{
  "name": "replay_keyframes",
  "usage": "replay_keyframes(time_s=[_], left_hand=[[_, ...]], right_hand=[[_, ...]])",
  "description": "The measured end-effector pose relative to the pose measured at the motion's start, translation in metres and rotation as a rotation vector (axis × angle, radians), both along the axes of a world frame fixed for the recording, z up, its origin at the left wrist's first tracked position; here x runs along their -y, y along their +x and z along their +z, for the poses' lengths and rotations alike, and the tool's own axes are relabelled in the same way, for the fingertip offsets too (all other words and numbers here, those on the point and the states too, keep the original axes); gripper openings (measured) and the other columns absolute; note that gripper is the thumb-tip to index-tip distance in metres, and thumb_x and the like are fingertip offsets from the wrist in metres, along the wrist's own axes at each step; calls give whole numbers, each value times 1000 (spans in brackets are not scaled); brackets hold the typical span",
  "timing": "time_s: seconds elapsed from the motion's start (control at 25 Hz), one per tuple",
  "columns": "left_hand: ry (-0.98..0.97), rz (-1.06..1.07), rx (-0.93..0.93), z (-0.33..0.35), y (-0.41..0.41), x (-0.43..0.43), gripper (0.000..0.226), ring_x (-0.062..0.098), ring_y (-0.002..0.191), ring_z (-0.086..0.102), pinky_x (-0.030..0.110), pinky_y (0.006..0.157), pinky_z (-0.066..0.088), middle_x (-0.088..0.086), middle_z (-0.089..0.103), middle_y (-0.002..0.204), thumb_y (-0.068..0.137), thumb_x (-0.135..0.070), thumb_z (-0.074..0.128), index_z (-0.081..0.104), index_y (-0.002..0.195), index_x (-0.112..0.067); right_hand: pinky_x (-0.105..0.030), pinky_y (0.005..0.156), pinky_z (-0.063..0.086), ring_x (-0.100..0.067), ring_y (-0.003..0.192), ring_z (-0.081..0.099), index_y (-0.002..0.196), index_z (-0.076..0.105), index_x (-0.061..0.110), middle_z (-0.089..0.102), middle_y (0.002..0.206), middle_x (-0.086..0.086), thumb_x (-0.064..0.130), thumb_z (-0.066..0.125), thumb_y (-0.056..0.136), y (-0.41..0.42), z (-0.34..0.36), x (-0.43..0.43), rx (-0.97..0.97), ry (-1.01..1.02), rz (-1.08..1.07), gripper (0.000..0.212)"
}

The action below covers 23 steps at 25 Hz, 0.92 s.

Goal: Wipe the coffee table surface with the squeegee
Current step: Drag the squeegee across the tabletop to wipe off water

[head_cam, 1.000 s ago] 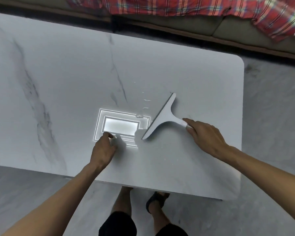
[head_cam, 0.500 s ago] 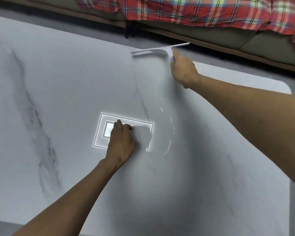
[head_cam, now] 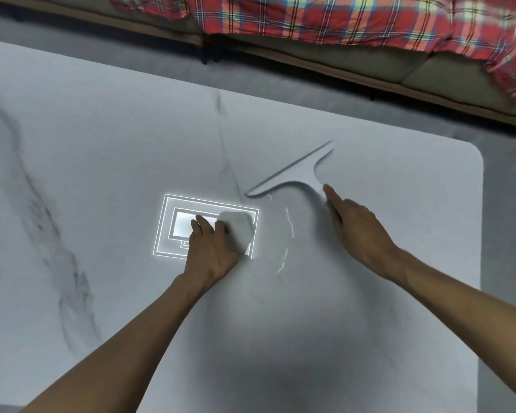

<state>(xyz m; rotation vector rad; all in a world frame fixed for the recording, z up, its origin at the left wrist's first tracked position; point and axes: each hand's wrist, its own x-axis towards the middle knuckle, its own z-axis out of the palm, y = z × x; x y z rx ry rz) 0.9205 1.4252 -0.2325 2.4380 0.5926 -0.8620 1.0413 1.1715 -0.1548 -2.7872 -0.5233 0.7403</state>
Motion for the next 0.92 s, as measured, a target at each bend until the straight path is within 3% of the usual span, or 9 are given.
replay_keyframes(time_s=[0.08, 0.16, 0.28, 0.4, 0.52, 0.6, 0.76, 0.84, 0.92], left_hand=[[34, -13, 22, 1, -3, 4, 34, 48, 131, 28, 44, 105, 34, 31, 41, 134, 79, -26, 53, 49, 108, -10], [43, -37, 82, 5, -9, 11, 21, 41, 113, 39, 38, 92, 37, 22, 49, 116, 76, -19, 47, 46, 95, -10], [14, -60, 105, 18, -21, 27, 34, 31, 99, 42, 34, 82, 37, 13, 45, 104, 69, -8, 47, 51, 103, -7], [9, -113, 112, 29, -34, 39, 44, 30, 103, 43, 33, 87, 37, 12, 45, 108, 71, -4, 46, 51, 115, -6], [13, -81, 161, 36, -41, 43, 44, 31, 106, 46, 35, 93, 37, 13, 46, 112, 76, -1, 49, 53, 119, -4], [26, -85, 173, 35, -43, 43, 43, 31, 106, 46, 35, 94, 37, 14, 46, 113, 77, -1, 49, 53, 120, -4], [4, -119, 134, 25, -46, 39, 42, 34, 115, 40, 35, 95, 37, 17, 45, 117, 76, -2, 48, 50, 118, -3], [-25, -134, 90, 23, -46, 38, 42, 39, 123, 34, 34, 93, 36, 20, 44, 120, 72, -4, 48, 49, 114, -4], [-12, -159, 43, 23, -42, 40, 43, 40, 123, 34, 33, 89, 35, 21, 43, 121, 70, -8, 49, 47, 112, -7]], right_hand=[[-36, 69, 45, -30, 78, 57, 153, 13, 34, 53, 88, -4, 27, 28, 104, -28, 11, 35, -54, -32, 5, 52], [-32, 66, 43, -22, 73, 54, 153, 9, 36, 51, 86, -2, 25, 29, 103, -51, 23, 66, -100, -75, 3, 55], [-28, 65, 42, -17, 72, 52, 153, 5, 37, 50, 85, 3, 25, 29, 103, -71, 43, 98, -162, -153, 22, 57], [-35, 76, 49, -25, 85, 61, 151, 11, 39, 60, 94, -2, 30, 29, 103, -55, 59, 104, -170, -100, -21, 53], [-41, 86, 47, -41, 101, 62, 149, 29, 22, 65, 113, -21, 29, 32, 103, 9, 52, 76, -8, 8, -96, 46], [-41, 78, 44, -46, 99, 59, 144, 33, 13, 63, 114, -28, 23, 32, 103, 59, 40, 43, 59, 13, -152, 43], [-31, 50, 36, -37, 85, 49, 143, 30, 19, 53, 118, -23, 13, 27, 97, 114, 17, -9, -31, 31, -386, 46], [-35, 54, 40, -39, 88, 52, 142, 30, 16, 53, 120, -26, 12, 29, 97, 103, 10, -17, -40, 15, -407, 46], [-42, 70, 44, -44, 100, 56, 145, 27, 14, 55, 120, -28, 12, 31, 97, 72, 6, -9, -23, -23, -349, 48]])
